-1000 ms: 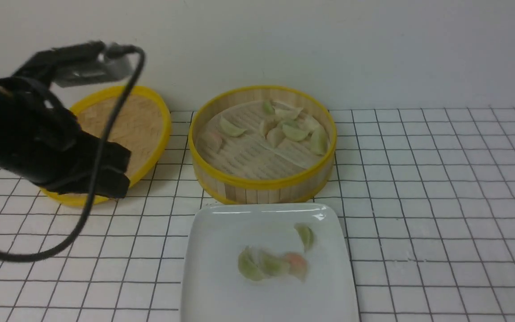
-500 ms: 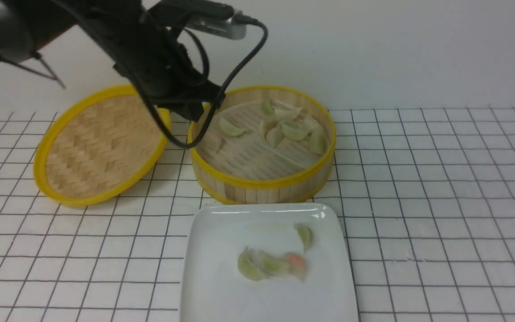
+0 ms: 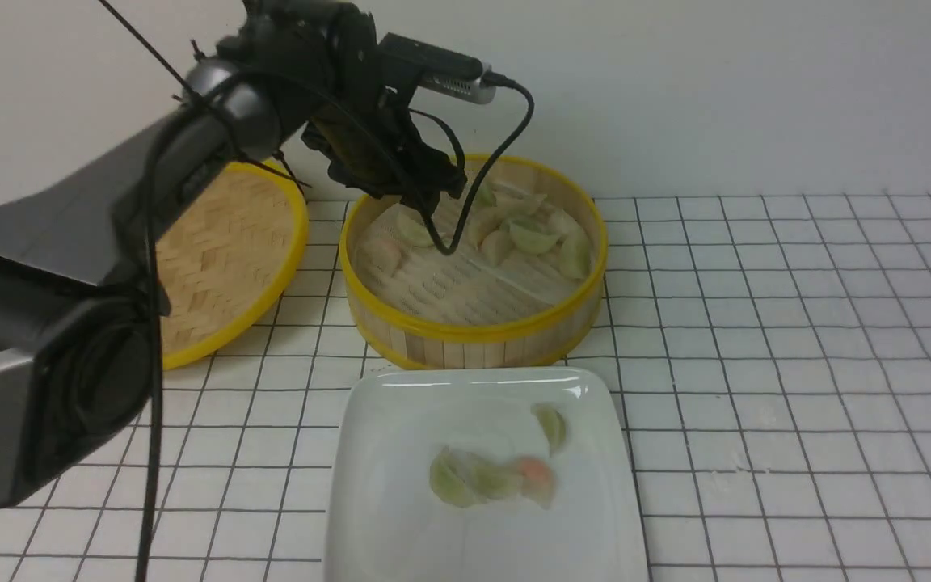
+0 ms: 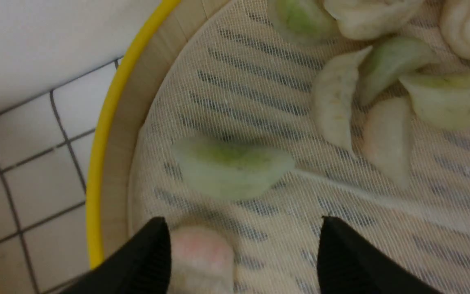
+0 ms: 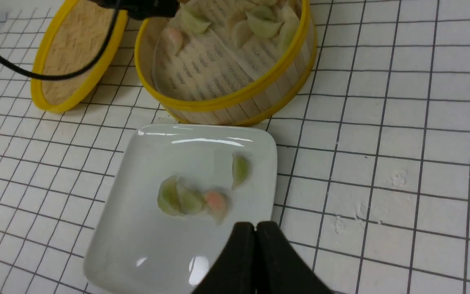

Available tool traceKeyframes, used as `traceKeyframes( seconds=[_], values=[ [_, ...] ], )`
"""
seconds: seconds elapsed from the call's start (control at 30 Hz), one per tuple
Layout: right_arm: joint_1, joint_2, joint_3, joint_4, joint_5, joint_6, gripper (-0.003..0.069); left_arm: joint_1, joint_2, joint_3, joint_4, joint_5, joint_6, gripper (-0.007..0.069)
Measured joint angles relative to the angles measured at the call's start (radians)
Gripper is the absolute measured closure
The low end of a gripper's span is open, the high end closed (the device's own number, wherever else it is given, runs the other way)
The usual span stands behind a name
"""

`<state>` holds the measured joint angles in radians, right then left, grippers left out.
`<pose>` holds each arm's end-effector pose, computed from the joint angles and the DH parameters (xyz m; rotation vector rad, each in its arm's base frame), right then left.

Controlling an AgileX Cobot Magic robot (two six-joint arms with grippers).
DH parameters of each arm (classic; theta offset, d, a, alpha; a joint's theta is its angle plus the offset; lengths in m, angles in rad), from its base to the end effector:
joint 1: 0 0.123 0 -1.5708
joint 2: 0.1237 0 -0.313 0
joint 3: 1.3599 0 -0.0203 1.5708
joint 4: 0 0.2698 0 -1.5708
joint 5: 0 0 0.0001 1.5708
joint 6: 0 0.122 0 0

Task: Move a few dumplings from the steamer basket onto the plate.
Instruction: Use the left arm to grab a dumpling from the steamer, then use the left arm to put the dumpling into the plate

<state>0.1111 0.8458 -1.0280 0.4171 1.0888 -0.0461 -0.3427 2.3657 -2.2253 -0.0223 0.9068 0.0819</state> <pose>0.1525 0.0611 0.3922 -0.1282 2.3522 0.5626 0.5542 -0.2000 0.2189 0.5241 2.4809 -0.1315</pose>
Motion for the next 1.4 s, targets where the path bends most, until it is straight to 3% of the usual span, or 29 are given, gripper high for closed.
traceKeyframes(
  seconds=[0.23,0.6,0.7,0.8,1.17,1.4],
  values=[
    [0.0,0.002,0.0,0.0,-0.009,-0.005,0.0673,0.0,0.091,-0.006,0.008,-0.135,0.0,0.0165],
    [0.001,0.004,0.0,0.004,-0.009,-0.005,0.0673,0.0,0.148,-0.01,0.078,-0.175,0.0,0.0167],
    [0.001,0.004,0.0,0.012,-0.009,-0.005,0.0673,0.0,0.149,-0.01,0.078,-0.177,0.0,0.0209],
    [0.001,0.004,0.0,0.018,-0.009,-0.01,0.0673,0.0,0.149,-0.013,0.078,-0.171,0.0,0.0351],
    [0.001,0.005,0.0,0.05,-0.009,-0.029,0.0673,-0.001,0.056,-0.122,0.043,0.063,0.0,0.0372],
    [0.001,0.005,0.0,0.071,-0.009,-0.029,0.0673,-0.001,-0.101,-0.188,-0.055,0.322,0.022,0.0372]
  ],
)
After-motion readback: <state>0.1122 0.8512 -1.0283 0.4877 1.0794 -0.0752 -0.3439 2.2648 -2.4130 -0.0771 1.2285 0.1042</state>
